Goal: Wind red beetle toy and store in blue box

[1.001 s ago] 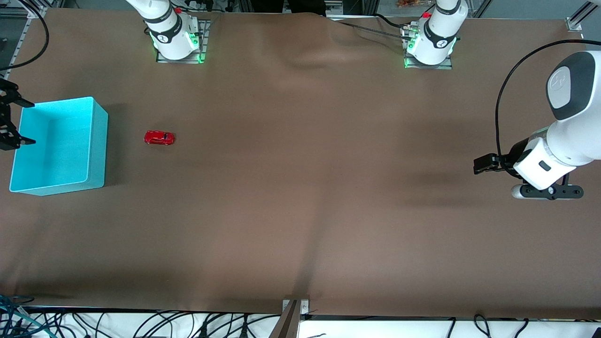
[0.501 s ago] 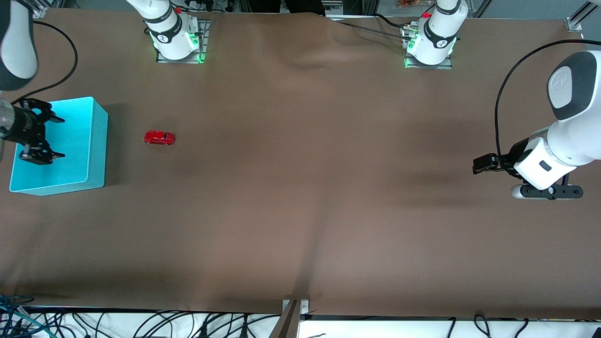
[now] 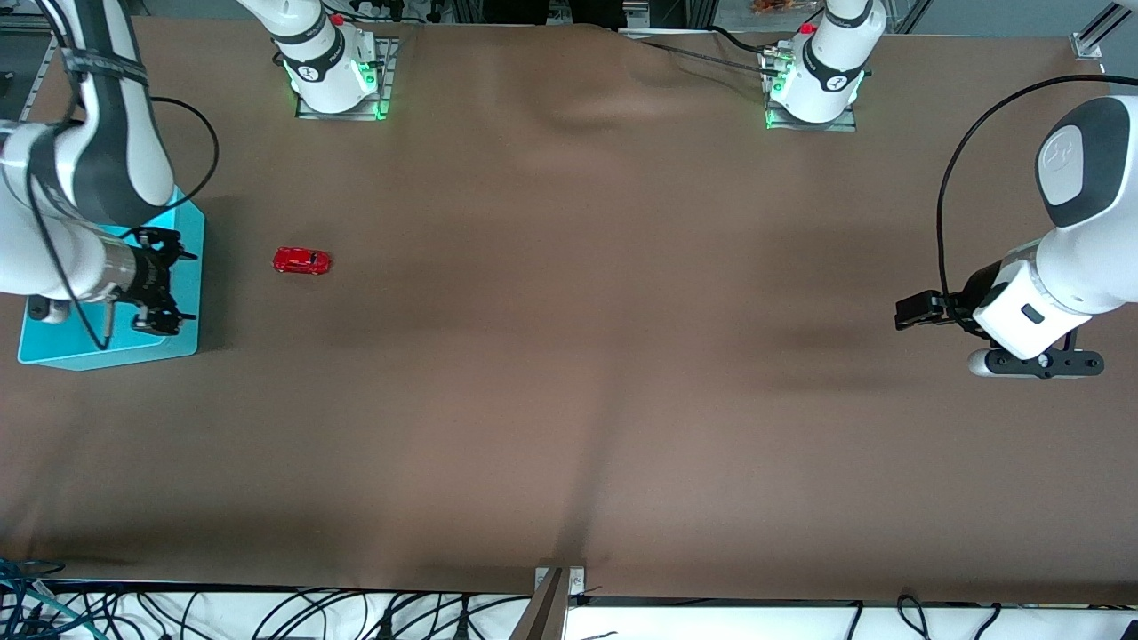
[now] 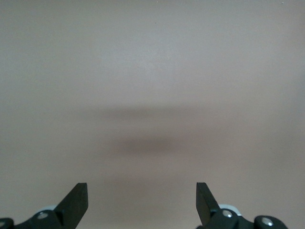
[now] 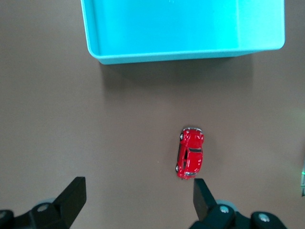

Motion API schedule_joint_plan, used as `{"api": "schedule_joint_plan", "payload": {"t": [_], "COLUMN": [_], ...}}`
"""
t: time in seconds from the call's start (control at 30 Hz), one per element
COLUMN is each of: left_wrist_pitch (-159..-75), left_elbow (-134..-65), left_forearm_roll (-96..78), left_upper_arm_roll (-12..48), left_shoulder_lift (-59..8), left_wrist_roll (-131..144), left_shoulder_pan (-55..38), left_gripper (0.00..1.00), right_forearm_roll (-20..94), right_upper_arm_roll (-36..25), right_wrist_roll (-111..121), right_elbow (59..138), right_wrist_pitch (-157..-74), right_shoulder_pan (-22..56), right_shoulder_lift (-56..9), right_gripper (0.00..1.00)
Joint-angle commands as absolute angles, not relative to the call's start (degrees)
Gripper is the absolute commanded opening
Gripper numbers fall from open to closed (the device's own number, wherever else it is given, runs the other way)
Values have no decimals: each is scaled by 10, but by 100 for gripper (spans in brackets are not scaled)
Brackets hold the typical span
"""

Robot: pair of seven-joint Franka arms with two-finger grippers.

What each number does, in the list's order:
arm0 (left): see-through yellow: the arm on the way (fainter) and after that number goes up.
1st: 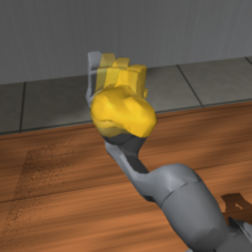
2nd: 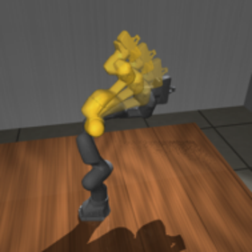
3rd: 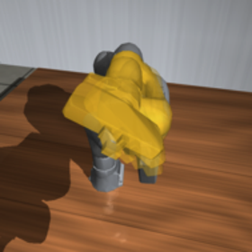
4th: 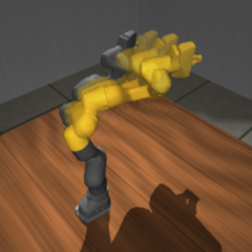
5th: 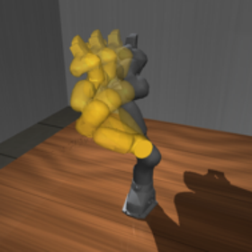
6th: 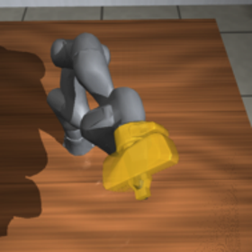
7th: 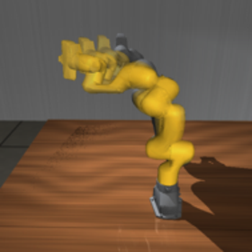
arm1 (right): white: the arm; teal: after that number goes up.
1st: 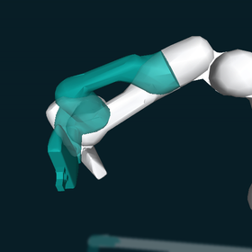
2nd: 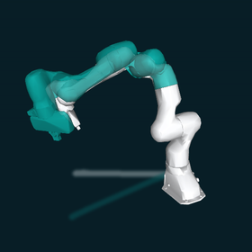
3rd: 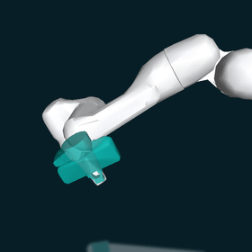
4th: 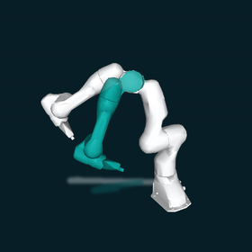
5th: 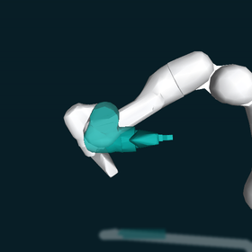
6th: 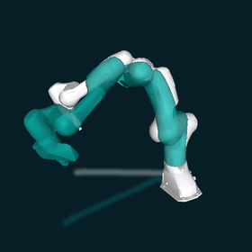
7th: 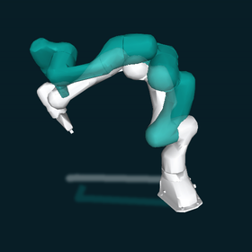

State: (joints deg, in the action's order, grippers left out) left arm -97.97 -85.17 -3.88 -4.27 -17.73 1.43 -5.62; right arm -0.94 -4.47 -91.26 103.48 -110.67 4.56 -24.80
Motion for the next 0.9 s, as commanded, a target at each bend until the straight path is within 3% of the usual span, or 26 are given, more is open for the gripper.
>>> {"api": "schedule_joint_plan", "payload": {"t": [0.0, 0.47, 0.73, 0.87], "left_wrist_pitch": [-967, -967, -967, -967], "left_elbow": [-844, -844, -845, -845], "left_forearm_roll": [-51, -51, -51, -51], "left_upper_arm_roll": [-39, -39, -39, -39], "left_shoulder_lift": [-174, -175, -175, -175], "left_wrist_roll": [5, 6, 7, 7], "left_shoulder_pan": [-50, -52, -54, -54], "left_gripper": [100, 100, 100, 100], "right_forearm_roll": [6, 6, 4, 3], "right_upper_arm_roll": [-47, -47, -47, -47], "right_wrist_roll": [-921, -937, -959, -969], "right_elbow": [1051, 1121, 1218, 1232], "right_wrist_pitch": [-1116, -1121, -1236, -1247], "right_shoulder_pan": [47, 54, 54, 54], "right_shoulder_lift": [-255, -253, -196, -167], "right_gripper": [100, 100, 100, 100]}}
